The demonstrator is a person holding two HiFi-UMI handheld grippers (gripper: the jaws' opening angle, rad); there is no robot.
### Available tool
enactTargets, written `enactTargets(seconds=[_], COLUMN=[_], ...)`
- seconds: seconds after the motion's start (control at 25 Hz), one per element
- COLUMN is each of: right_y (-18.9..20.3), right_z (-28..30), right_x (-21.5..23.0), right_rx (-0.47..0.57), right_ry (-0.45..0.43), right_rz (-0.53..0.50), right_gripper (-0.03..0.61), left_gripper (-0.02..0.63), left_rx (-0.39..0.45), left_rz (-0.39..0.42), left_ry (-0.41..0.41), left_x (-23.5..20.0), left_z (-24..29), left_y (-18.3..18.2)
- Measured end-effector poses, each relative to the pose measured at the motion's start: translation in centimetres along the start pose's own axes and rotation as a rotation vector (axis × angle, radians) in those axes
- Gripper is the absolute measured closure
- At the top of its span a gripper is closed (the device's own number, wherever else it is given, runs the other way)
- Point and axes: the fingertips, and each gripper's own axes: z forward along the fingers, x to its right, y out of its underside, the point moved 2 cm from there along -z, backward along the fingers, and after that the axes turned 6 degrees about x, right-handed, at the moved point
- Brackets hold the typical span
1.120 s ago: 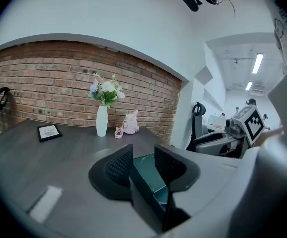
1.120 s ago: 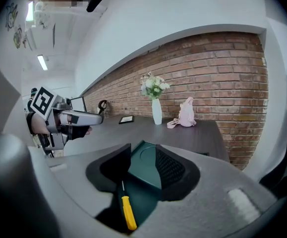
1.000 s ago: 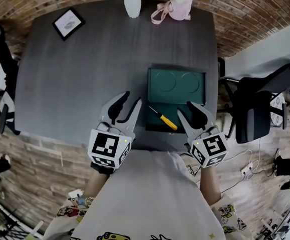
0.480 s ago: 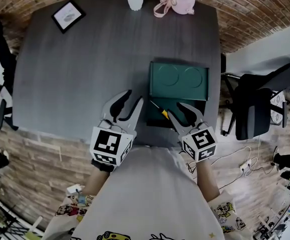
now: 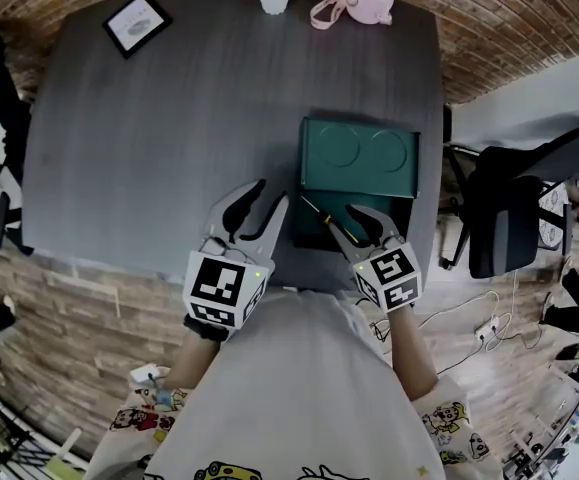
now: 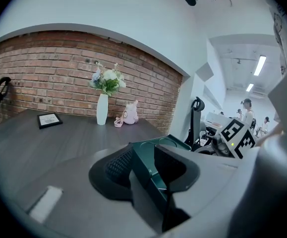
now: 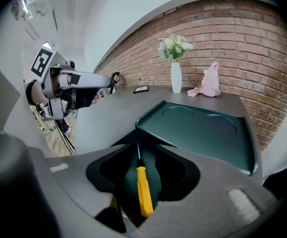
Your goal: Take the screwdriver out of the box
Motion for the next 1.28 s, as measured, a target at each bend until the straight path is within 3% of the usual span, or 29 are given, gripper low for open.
enactTargets(seconds=[1.28], right_y=[4.9], right_z=[4.1], right_x=[-0.5], right_rx=[-0.324], right_ry=[-0.153], right_rz=[-0.148], right_gripper=[0.411], left_gripper=[0.485], left_rx=[-0.020], left_rz=[-0.017], left_ry=[-0.022], left_x=[-0.8], left_z=[0.0], left_y=[0.9])
